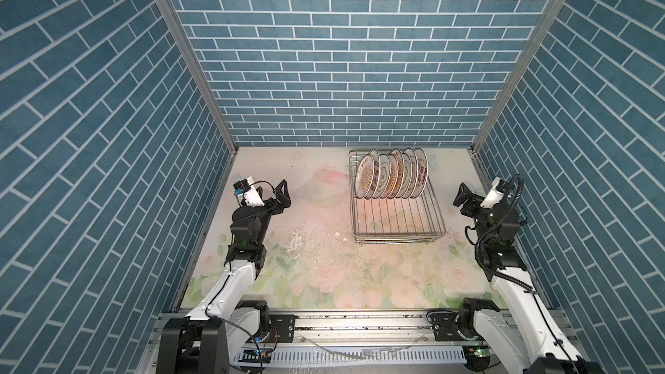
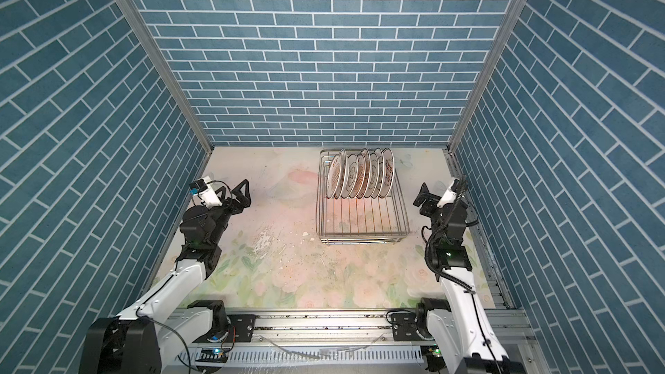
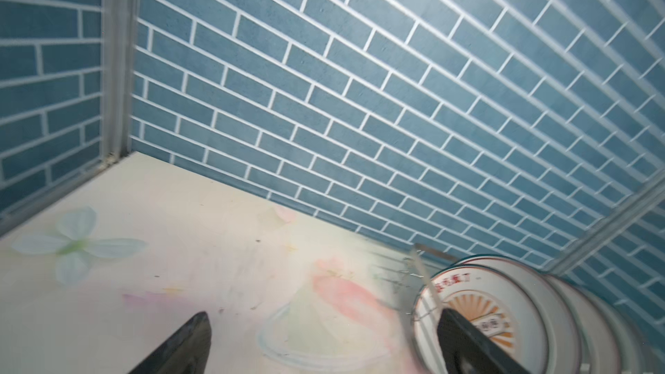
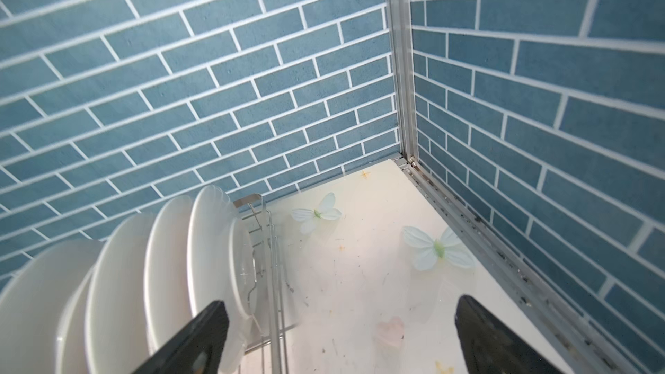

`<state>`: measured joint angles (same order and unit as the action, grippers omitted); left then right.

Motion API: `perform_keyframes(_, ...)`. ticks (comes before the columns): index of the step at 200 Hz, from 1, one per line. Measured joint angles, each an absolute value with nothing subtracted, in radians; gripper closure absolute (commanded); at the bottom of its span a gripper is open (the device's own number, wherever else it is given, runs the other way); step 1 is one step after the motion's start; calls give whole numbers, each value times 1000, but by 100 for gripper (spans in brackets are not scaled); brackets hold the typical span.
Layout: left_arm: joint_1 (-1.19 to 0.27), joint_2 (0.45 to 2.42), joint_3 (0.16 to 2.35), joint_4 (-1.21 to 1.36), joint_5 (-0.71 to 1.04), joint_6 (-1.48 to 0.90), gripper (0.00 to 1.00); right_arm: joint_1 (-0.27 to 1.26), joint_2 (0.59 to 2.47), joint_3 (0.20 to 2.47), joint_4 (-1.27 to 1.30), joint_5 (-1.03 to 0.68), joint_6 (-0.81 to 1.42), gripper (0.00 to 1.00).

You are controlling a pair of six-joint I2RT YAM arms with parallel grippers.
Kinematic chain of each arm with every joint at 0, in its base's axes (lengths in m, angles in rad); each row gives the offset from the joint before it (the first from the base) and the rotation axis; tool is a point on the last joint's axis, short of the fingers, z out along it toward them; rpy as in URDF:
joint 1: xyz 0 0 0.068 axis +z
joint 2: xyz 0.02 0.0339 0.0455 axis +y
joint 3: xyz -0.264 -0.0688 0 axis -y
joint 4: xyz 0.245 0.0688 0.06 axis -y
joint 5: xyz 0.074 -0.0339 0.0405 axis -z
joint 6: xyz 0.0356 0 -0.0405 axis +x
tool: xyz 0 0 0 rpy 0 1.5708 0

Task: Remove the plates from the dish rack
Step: 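Reach the right gripper to the outermost plate's rim while the left gripper approaches the rack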

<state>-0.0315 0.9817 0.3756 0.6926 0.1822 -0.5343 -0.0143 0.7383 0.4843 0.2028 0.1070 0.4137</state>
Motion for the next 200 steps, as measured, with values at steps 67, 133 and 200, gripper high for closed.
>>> perform_keyframes(67, -31, 969, 248, 849, 360, -904, 0, -14, 478, 489, 65, -113, 583, 1)
perform_keyframes(133, -292, 842, 358, 656, 364, -828, 0, -3, 744, 546, 81, -229, 606, 1)
perform_keyframes(200, -597, 882, 490, 477, 244, -627, 0, 230, 963, 795, -51, -47, 496, 4)
